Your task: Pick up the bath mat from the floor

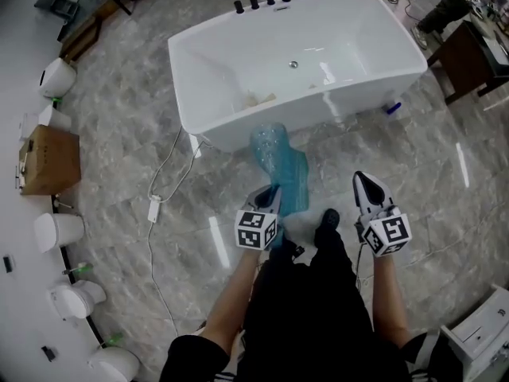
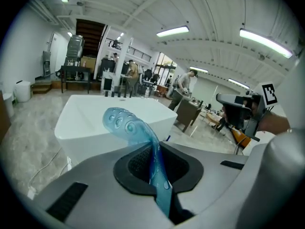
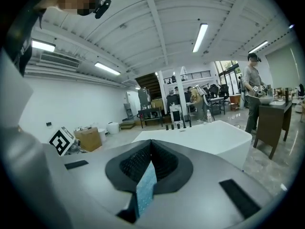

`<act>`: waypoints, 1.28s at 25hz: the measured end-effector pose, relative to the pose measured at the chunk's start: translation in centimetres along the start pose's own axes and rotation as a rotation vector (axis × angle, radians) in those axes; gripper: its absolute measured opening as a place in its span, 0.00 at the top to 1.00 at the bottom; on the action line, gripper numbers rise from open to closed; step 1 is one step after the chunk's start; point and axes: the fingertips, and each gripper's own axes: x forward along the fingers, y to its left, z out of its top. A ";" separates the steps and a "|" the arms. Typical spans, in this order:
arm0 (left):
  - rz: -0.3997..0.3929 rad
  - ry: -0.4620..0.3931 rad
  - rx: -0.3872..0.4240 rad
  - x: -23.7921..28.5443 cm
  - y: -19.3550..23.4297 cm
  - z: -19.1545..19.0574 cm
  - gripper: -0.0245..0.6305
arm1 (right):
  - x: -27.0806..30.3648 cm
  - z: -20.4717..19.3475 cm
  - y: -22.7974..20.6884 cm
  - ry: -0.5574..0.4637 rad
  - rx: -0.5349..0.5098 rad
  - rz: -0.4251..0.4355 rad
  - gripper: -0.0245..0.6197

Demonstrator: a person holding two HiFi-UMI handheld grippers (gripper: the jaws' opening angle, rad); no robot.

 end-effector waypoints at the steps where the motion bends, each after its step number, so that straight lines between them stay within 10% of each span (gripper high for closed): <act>1: -0.002 -0.021 0.005 -1.1 0.3 0.9 0.92 | 0.2 0.7 0.9 -0.011 -0.008 0.006 0.94; 20: -0.010 -0.478 0.245 -20.2 1.3 19.0 0.91 | 2.8 15.7 15.0 -0.232 -0.156 0.158 0.94; 32: 0.092 -0.557 0.278 -25.2 4.5 23.3 0.91 | 4.0 20.5 17.9 -0.262 -0.242 0.174 0.94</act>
